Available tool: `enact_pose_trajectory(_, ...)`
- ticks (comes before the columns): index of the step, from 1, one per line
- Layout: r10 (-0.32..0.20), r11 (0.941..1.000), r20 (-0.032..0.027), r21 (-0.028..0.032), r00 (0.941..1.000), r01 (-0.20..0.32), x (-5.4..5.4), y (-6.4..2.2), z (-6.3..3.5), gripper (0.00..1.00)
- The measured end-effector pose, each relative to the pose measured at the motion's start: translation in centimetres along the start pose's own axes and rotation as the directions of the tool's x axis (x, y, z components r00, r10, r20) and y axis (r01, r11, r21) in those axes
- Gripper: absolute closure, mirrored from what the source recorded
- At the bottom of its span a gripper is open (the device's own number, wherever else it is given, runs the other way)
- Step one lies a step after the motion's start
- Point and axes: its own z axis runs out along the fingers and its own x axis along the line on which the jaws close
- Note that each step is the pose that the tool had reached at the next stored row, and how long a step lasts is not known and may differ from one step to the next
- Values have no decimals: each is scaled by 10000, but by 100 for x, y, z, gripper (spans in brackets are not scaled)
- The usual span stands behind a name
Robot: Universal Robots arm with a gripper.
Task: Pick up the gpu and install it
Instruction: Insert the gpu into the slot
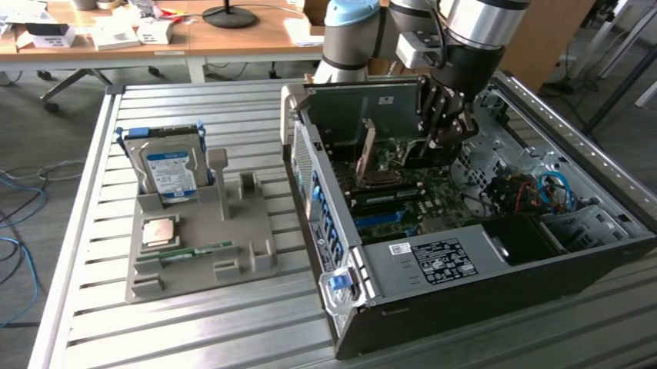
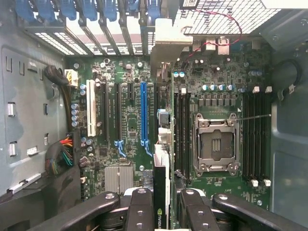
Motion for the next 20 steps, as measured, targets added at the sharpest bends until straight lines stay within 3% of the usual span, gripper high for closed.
enact_pose_trajectory(4,1,10000,0,0,10000,-1,0,0,2,74)
enact_pose_trajectory(20,1,10000,0,0,10000,-1,3,-4,176,74)
